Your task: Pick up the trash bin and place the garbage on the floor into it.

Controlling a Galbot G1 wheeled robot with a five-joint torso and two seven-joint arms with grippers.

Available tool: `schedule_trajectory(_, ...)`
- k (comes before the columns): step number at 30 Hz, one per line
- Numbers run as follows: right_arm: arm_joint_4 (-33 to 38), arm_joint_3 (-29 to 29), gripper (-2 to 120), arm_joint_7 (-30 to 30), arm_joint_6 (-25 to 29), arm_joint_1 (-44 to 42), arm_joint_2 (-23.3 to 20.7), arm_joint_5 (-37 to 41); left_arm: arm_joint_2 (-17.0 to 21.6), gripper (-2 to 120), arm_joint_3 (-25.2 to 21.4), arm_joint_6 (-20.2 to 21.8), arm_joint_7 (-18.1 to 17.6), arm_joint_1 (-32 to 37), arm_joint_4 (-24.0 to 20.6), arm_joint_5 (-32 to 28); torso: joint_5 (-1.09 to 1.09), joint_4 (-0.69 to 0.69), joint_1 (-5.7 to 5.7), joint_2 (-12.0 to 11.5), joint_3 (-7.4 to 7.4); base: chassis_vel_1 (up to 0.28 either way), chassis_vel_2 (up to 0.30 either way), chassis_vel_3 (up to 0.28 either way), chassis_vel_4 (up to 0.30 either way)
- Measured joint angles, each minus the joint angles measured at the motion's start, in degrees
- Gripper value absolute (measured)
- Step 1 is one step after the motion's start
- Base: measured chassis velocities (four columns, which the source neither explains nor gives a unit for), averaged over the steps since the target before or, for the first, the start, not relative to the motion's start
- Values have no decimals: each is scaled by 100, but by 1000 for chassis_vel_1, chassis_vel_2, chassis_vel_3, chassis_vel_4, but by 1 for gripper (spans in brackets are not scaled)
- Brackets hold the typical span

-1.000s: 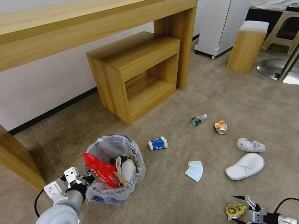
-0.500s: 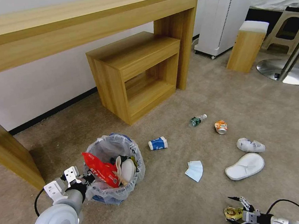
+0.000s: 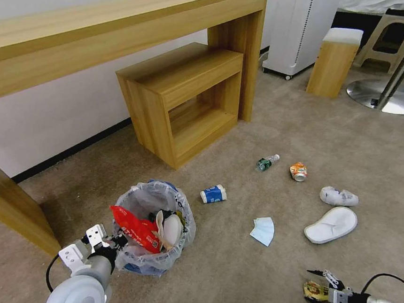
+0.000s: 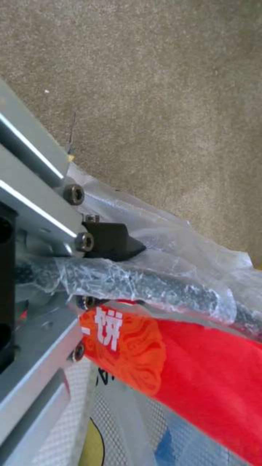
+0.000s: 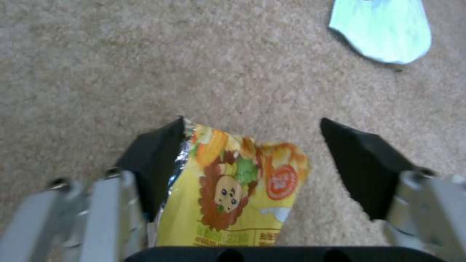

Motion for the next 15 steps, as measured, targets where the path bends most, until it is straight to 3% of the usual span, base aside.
schedule_trajectory(9,183,192,39,-19,0,-165,-61,72,-20,0,2,-19,-1,46,-86,20,0,0,0,0,0,0,0,0,0)
schedule_trajectory(13,202,263,29,-47,0,-228,-81,80,-27,0,7,-19,-4,62,-124,22,-1,0,0,0,0,0,0,0,0)
schedule_trajectory(15,228,334,18,-57,0,-297,-85,93,-46,0,22,-19,-7,100,-161,46,0,0,0,0,0,0,0,0,0)
